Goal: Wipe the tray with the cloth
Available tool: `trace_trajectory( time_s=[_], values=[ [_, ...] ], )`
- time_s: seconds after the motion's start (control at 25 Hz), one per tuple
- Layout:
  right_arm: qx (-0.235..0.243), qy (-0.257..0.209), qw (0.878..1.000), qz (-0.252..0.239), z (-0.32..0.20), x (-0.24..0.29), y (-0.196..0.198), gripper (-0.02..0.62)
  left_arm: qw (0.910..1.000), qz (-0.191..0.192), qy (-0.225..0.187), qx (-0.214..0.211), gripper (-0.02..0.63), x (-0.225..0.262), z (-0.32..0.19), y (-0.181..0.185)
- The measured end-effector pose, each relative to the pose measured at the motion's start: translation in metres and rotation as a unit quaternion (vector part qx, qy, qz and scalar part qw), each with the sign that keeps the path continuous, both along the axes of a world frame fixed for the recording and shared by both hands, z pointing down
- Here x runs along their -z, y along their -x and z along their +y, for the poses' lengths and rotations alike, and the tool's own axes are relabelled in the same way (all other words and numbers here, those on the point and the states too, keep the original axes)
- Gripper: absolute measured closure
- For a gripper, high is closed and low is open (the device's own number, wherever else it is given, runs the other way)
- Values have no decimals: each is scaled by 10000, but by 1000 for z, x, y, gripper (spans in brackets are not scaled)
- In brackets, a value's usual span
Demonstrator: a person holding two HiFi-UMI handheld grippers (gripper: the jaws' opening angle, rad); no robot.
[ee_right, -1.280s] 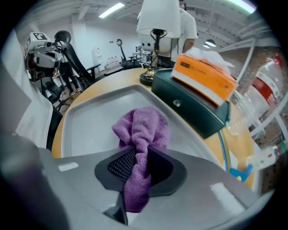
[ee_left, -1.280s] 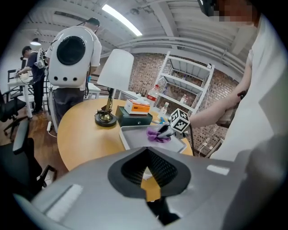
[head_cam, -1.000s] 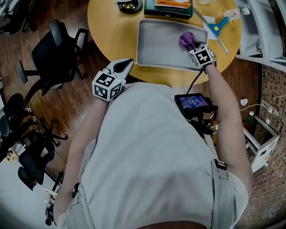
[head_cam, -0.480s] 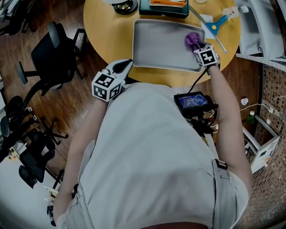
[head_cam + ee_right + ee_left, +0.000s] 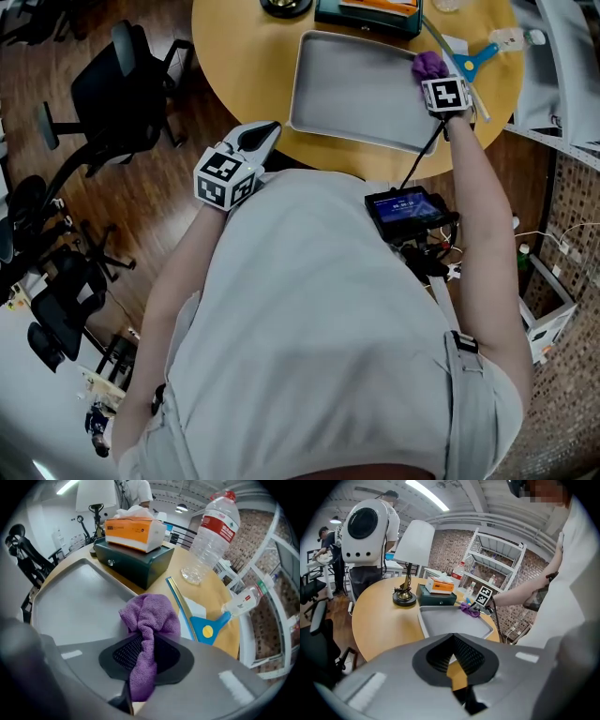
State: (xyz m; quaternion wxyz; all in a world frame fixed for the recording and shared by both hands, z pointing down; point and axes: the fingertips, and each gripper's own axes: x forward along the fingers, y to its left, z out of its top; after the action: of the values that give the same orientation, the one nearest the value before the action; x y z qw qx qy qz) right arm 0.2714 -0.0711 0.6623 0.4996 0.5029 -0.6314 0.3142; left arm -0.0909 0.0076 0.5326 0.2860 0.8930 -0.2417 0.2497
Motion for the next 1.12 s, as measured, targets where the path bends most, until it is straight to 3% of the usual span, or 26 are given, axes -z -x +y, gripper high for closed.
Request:
trace_trajectory(
  time_s=[0.16,0.32,0.48,0.6,1.12],
  values=[
    [418,211,9979,456,-7,0,17,531,9999,67,22,81,606,-6,-1,9],
    [623,1008,9903,724,11,-6,47,532,9996,91,17,255,606,-8,-2,22],
    [1691,134,9850,309,-39,-1,117,532,9992,117,15,391,606,-7,-2,30],
    [1904,330,9807,301,-44,-5,141,532,9986,131,13,504,606,-8,-3,40],
    [3071,-103,9516,50,-82,-4,246,532,9958,39,26,915,606,-11,-8,78]
  ],
)
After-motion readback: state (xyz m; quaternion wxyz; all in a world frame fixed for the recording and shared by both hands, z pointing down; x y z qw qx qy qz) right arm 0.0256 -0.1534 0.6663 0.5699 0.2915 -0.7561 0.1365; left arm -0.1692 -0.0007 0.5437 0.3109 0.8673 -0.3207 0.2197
